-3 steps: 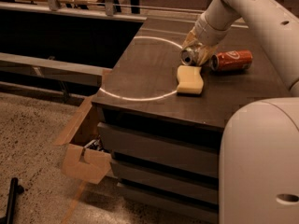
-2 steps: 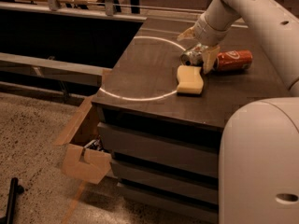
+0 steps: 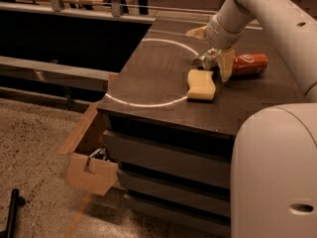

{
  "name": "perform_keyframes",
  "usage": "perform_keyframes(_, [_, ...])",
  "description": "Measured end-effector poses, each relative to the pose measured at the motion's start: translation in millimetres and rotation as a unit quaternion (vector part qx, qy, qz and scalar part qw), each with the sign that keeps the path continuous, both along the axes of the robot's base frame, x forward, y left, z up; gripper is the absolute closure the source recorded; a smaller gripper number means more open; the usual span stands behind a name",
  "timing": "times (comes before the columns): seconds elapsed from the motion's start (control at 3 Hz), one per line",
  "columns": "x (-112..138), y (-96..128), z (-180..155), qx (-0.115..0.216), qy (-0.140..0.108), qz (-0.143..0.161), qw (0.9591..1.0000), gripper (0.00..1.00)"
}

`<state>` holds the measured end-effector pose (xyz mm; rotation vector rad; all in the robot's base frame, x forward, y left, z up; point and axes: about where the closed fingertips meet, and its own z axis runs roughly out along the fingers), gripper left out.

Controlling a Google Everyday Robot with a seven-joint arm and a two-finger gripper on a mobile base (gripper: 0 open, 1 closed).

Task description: Knock 7up can over

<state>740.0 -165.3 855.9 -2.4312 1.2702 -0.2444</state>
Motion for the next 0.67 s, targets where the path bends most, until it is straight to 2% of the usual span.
perform_keyframes(0.33, [1, -2, 2, 0.004, 0.001, -0.012, 0.9999, 0.0])
perform_keyframes(0.67, [5, -16, 22, 0.032, -0.014, -0.061, 0.9976, 0.0])
